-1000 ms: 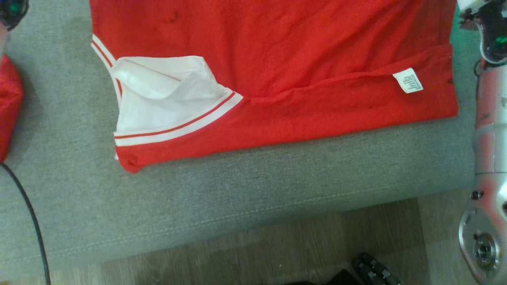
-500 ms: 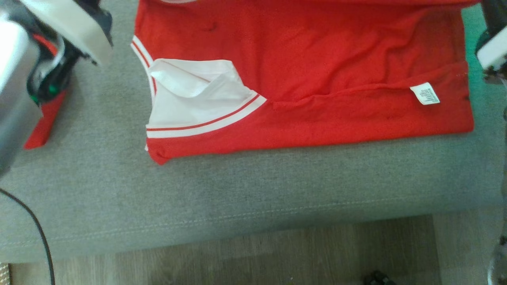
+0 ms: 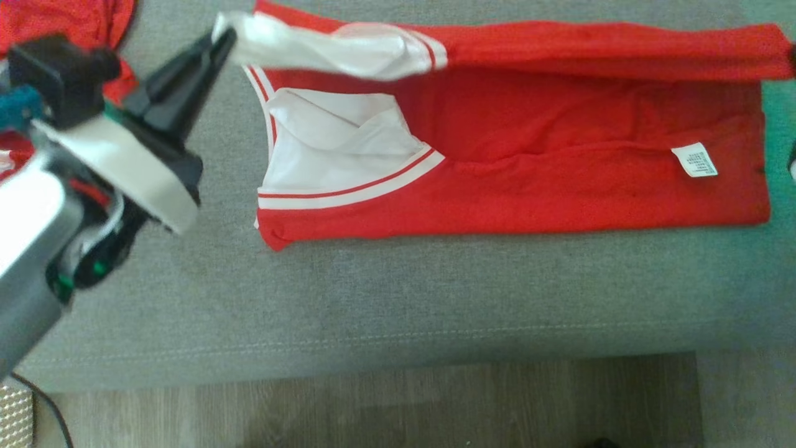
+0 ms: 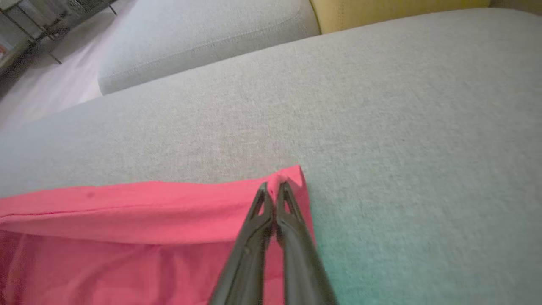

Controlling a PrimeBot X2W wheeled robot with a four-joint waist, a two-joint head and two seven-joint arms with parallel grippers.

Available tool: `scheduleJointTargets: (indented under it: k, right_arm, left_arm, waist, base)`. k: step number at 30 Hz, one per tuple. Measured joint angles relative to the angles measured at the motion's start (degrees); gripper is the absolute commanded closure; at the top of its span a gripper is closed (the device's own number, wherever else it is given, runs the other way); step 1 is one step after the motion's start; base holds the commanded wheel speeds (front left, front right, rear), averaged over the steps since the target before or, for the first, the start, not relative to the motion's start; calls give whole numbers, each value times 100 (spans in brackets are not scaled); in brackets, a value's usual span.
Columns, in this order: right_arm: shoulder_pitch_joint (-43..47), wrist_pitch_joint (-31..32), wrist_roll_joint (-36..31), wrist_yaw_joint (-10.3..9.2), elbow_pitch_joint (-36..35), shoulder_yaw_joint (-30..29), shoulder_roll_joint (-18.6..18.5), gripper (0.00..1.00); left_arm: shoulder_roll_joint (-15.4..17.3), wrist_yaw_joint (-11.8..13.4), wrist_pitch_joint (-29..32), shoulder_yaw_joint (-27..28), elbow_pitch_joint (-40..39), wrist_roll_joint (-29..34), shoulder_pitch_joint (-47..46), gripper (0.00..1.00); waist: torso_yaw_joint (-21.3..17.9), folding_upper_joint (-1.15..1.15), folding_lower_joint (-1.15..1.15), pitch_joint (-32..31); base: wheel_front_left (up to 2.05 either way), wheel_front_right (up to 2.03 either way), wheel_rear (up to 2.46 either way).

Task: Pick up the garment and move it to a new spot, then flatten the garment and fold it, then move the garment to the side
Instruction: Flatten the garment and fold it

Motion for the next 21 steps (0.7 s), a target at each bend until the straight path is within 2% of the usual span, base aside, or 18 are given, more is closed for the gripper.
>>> scheduleJointTargets:
  k: [8,14,17,21]
  right_arm:
    - [770,310,-52,0,-797,-333,172,100]
    - [1074,459,-91,1,-966,-428,353,100]
    - [1186,505,-170,1,-942,-439,393,100]
    - [1185,500,-270,1,-673,-405,492,100]
  left_arm:
    - [304,304,21,-35,-659,-447,817,100]
    - [327,403,-56,-143,-751,-592,1118,100]
    - [246,403,-64,-234,-614,-599,1224,100]
    - [-98,385,-157,-390,-49,-517,1239,100]
  waist:
    - [40,0,0,48]
    - [71,0,0,88]
    - [83,0,0,124]
    - [78,0,0,182]
  base:
    - [0,0,0]
    - [0,0,0]
    - [0,0,0]
    - [0,0,0]
